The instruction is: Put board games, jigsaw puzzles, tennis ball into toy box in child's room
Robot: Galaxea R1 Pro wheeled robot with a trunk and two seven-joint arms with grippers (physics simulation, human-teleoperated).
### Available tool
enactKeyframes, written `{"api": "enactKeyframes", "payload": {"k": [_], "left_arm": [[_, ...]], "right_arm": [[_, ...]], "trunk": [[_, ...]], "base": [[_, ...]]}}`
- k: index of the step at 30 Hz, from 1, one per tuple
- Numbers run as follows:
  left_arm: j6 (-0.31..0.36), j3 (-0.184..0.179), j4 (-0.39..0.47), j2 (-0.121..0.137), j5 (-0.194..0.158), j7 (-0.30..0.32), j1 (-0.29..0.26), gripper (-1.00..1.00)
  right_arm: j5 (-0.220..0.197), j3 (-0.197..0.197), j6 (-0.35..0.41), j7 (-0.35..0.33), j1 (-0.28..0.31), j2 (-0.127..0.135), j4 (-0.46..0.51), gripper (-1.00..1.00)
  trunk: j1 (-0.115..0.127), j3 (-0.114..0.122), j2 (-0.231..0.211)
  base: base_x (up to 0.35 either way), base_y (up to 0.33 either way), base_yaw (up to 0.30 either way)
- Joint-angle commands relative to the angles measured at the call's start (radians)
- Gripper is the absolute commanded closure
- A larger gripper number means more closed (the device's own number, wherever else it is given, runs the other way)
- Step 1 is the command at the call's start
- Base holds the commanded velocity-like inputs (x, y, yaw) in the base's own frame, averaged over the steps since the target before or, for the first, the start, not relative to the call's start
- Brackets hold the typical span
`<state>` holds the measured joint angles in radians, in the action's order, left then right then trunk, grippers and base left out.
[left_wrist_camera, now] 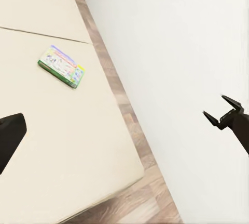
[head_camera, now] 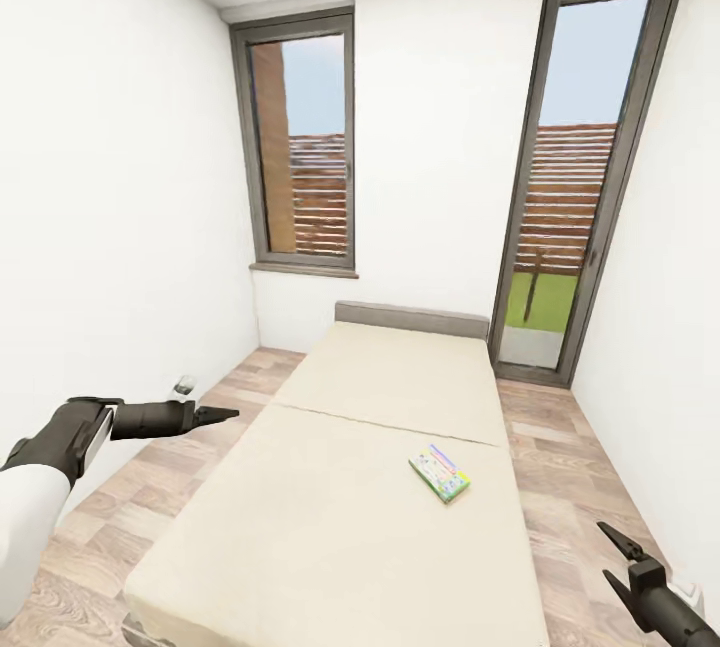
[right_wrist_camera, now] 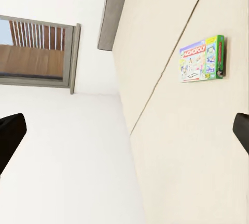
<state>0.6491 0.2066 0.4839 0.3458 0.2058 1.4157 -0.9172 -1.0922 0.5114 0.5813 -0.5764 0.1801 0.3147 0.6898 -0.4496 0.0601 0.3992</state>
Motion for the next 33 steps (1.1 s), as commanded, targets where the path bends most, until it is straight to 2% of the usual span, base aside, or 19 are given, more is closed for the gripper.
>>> {"api": "enactKeyframes", "payload": {"k": [1, 26, 33], "left_arm": [[0.011, 0.007, 0.001, -0.001, 0.011, 0.008, 0.000, -1.00], [0.011, 0.007, 0.001, -0.001, 0.011, 0.008, 0.000, -1.00], [0.011, 0.005, 0.001, -0.001, 0.012, 0.008, 0.000, -1.00]], "right_arm": [[-0.005, 0.002, 0.008, 0.000, 0.001, 0.000, -0.001, -1.00], [-0.003, 0.002, 0.008, 0.000, 0.001, 0.000, -0.003, -1.00], [-0.003, 0.002, 0.008, 0.000, 0.001, 0.000, -0.001, -1.00]], "trunk": [[0.000, 0.000, 0.001], [0.000, 0.000, 0.001], [0.000, 0.000, 0.001]], "base": [[0.000, -0.001, -0.279], [0.000, -0.008, -0.278], [0.000, -0.177, -0.094]]}}
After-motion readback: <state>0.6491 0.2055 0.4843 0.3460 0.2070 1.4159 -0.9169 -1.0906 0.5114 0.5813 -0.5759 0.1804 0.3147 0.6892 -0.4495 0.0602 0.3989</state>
